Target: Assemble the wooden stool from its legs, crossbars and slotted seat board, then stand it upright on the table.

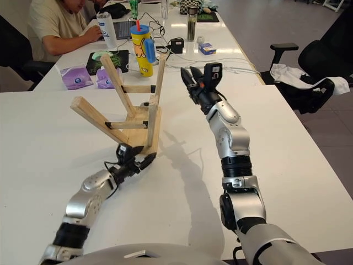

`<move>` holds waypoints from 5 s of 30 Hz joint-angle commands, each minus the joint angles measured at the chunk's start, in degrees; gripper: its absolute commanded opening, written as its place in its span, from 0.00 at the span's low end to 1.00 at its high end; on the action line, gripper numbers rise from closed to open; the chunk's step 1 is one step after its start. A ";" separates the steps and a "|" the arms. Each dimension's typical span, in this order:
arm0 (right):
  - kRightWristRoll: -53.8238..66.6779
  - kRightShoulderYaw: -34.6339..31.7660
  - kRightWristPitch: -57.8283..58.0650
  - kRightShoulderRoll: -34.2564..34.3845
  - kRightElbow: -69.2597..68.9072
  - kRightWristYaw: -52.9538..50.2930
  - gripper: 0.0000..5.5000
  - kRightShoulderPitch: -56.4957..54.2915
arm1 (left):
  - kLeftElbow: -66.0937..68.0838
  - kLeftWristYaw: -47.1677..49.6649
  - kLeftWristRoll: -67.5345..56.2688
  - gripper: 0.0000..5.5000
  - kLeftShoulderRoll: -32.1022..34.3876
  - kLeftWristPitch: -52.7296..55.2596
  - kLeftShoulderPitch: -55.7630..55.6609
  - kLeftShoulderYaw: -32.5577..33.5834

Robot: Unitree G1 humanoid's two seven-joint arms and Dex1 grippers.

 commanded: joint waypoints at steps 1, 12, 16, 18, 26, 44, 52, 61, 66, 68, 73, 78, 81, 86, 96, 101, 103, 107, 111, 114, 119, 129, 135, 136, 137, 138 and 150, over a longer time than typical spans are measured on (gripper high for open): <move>-3.49 1.58 6.61 3.13 -9.67 -9.12 0.31 11.22 | -9.88 3.96 1.84 0.62 -0.65 -10.97 13.06 6.77; -4.90 5.42 15.32 9.70 -28.46 -18.37 0.31 20.38 | -12.76 25.14 5.94 0.62 1.06 -4.38 -4.33 23.56; -4.99 8.87 16.89 13.21 -28.14 -19.03 0.31 15.81 | -10.91 25.01 7.24 0.62 1.24 1.25 -11.05 19.53; -4.95 17.85 18.31 15.48 -24.98 -14.05 0.31 12.45 | -10.00 23.42 8.37 0.62 0.53 3.03 -12.19 14.87; -11.66 21.51 24.89 8.28 -17.96 -11.64 0.31 14.17 | -7.65 24.44 10.42 0.62 -0.72 6.11 -10.91 13.73; -10.02 11.64 -10.52 0.05 27.73 24.97 0.31 -14.26 | -6.76 14.18 14.03 0.62 4.22 3.48 8.51 10.01; -6.41 18.00 -7.56 1.54 17.84 45.86 0.31 -9.32 | 5.61 15.00 16.08 0.62 5.55 5.78 2.58 9.99; -13.51 27.40 3.79 7.83 1.70 29.46 0.31 3.01 | 10.17 17.34 16.16 0.62 4.25 4.23 -3.40 10.99; -7.17 25.69 23.24 6.31 -24.07 19.02 0.31 23.22 | 4.57 20.98 15.98 0.62 0.02 5.51 -0.60 10.36; -6.34 24.64 28.79 0.03 -31.47 19.71 0.31 28.60 | 1.10 22.96 16.20 0.62 -1.27 5.54 2.30 11.20; -7.57 15.36 26.91 -9.85 -34.45 17.73 0.31 37.74 | -6.89 24.13 17.26 0.62 -1.32 5.58 10.66 13.18; -10.86 6.71 16.73 -10.28 -27.48 10.19 0.31 40.10 | -9.01 22.53 17.81 0.62 0.40 4.66 16.99 15.09; -13.51 6.47 11.69 -9.69 -17.66 7.34 0.31 35.56 | -7.94 20.67 18.37 0.62 1.47 4.93 16.49 13.38; -17.65 11.17 3.65 -7.11 -0.16 7.48 0.31 25.20 | -3.72 18.54 18.77 0.62 1.84 7.34 12.18 10.13; -15.25 11.50 1.87 -5.34 4.14 10.45 0.05 24.00 | -4.00 16.18 18.22 0.62 3.18 9.68 13.04 9.97; -14.99 13.95 2.43 -3.56 1.82 11.67 0.00 25.27 | -5.48 15.53 18.14 0.62 3.23 10.31 14.68 8.64; -15.02 14.53 3.02 -2.43 1.15 11.11 0.00 25.50 | -5.56 15.15 17.88 0.62 3.63 10.84 14.53 8.67; -15.27 15.38 4.41 -1.81 -0.81 10.61 0.00 26.51 | -6.24 13.89 17.50 0.62 5.02 11.71 14.49 9.25; -15.20 15.91 4.83 -1.61 -1.65 10.94 0.00 26.88 | -7.46 10.24 16.35 0.62 5.43 12.25 13.44 5.05; -13.12 16.18 6.63 -1.23 -4.83 12.64 0.00 27.06 | -11.30 7.53 11.01 0.62 3.62 11.79 10.58 4.30; -10.02 15.00 10.57 -1.37 -12.38 13.71 0.00 25.09 | -20.19 6.77 1.40 0.62 1.64 16.10 4.92 6.32; -3.26 6.15 20.31 -1.41 -21.10 11.64 0.00 19.82 | -22.67 5.15 -0.53 0.62 5.08 18.22 5.87 7.99; -0.30 2.61 22.89 -0.51 -22.19 9.93 0.00 16.92 | -25.61 8.14 -4.95 0.62 3.00 21.45 1.00 10.71; -0.11 2.35 23.06 -0.40 -22.03 9.57 0.00 16.58 | -26.10 8.90 -5.39 0.62 2.79 22.52 0.06 11.29; -0.05 2.08 22.99 -0.26 -21.62 9.17 0.00 16.25 | -26.50 9.43 -5.72 0.62 2.75 23.32 -0.97 11.63; 0.02 1.94 22.92 -0.22 -21.33 8.85 0.00 16.03 | -26.81 9.75 -5.88 0.62 2.77 23.97 -1.67 11.83; -7.74 -5.31 14.99 -3.64 -4.86 -3.37 0.00 14.26 | -22.51 3.76 -4.36 0.62 8.94 22.19 2.63 11.38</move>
